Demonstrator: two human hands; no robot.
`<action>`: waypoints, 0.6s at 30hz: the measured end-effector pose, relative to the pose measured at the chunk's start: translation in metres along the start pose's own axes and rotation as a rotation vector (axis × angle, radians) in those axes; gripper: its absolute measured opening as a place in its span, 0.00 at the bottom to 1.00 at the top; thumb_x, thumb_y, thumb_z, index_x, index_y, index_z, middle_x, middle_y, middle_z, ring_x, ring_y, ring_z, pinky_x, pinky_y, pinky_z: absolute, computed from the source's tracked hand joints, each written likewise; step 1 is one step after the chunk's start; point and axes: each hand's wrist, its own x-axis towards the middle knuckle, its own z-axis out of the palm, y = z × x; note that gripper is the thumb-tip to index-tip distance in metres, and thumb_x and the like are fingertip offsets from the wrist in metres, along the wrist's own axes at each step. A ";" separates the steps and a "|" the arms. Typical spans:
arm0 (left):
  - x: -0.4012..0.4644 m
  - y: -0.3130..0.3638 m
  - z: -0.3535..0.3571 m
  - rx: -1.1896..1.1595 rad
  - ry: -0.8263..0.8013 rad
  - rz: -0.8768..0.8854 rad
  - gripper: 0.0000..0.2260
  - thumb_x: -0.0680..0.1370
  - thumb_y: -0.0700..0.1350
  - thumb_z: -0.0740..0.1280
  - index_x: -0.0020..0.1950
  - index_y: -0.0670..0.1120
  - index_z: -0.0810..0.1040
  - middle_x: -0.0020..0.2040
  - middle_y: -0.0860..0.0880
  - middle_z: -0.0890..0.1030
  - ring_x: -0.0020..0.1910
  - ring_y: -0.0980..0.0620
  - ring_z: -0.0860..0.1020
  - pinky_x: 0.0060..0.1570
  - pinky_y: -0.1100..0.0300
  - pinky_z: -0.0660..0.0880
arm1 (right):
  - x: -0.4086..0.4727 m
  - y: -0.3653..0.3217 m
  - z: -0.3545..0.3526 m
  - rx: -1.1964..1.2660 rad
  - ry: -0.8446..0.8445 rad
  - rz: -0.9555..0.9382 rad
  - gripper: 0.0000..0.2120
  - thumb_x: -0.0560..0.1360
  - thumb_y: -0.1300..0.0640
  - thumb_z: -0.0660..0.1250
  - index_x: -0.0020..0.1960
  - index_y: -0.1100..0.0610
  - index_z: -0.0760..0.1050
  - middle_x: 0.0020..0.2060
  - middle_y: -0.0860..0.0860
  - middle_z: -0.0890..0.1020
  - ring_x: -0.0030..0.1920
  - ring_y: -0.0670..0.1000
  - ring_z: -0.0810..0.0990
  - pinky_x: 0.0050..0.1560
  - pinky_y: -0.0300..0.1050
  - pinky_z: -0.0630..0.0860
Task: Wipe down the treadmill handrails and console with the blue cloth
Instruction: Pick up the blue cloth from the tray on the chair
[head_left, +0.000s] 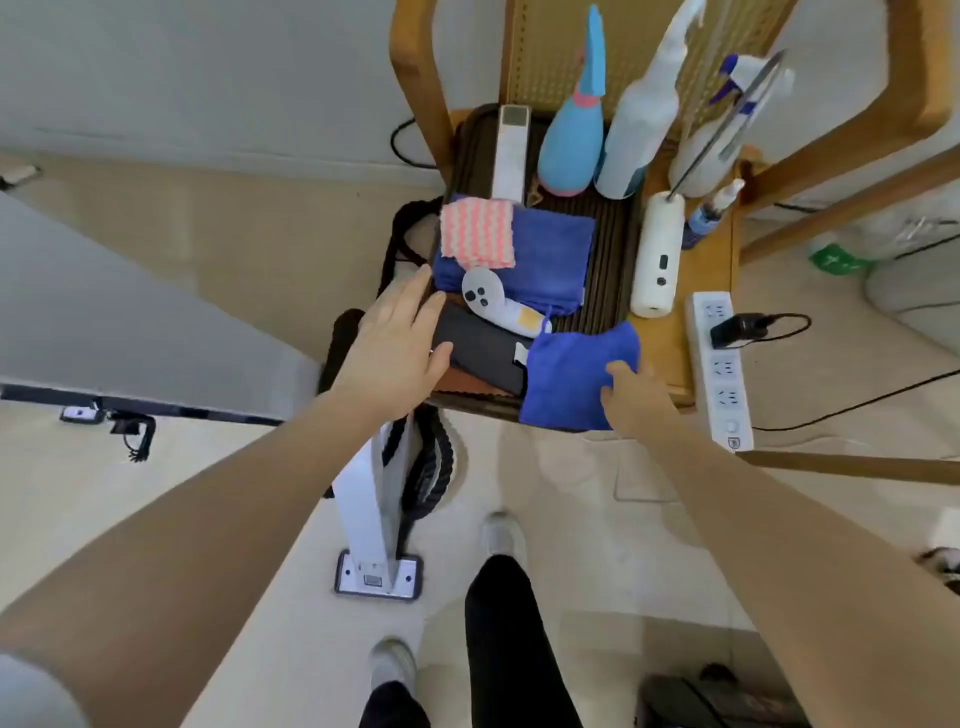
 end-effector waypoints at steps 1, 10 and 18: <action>0.007 0.000 0.015 -0.014 -0.023 -0.020 0.26 0.78 0.51 0.54 0.71 0.36 0.64 0.75 0.37 0.58 0.73 0.38 0.59 0.70 0.44 0.59 | 0.010 0.005 0.005 0.046 -0.019 0.062 0.21 0.81 0.59 0.53 0.72 0.63 0.59 0.70 0.60 0.64 0.70 0.62 0.62 0.68 0.53 0.62; 0.006 0.021 0.063 -0.002 -0.097 -0.011 0.23 0.78 0.46 0.60 0.70 0.35 0.66 0.74 0.37 0.59 0.73 0.38 0.60 0.70 0.48 0.58 | 0.020 0.029 0.036 0.563 0.096 0.243 0.21 0.78 0.60 0.63 0.69 0.64 0.63 0.65 0.60 0.71 0.63 0.61 0.72 0.62 0.52 0.69; -0.026 0.062 0.004 -0.098 -0.090 0.088 0.22 0.77 0.49 0.56 0.62 0.35 0.74 0.71 0.35 0.64 0.69 0.37 0.66 0.66 0.45 0.66 | -0.059 0.005 -0.016 0.491 0.077 -0.161 0.10 0.78 0.62 0.60 0.55 0.64 0.76 0.44 0.59 0.76 0.44 0.55 0.72 0.45 0.48 0.69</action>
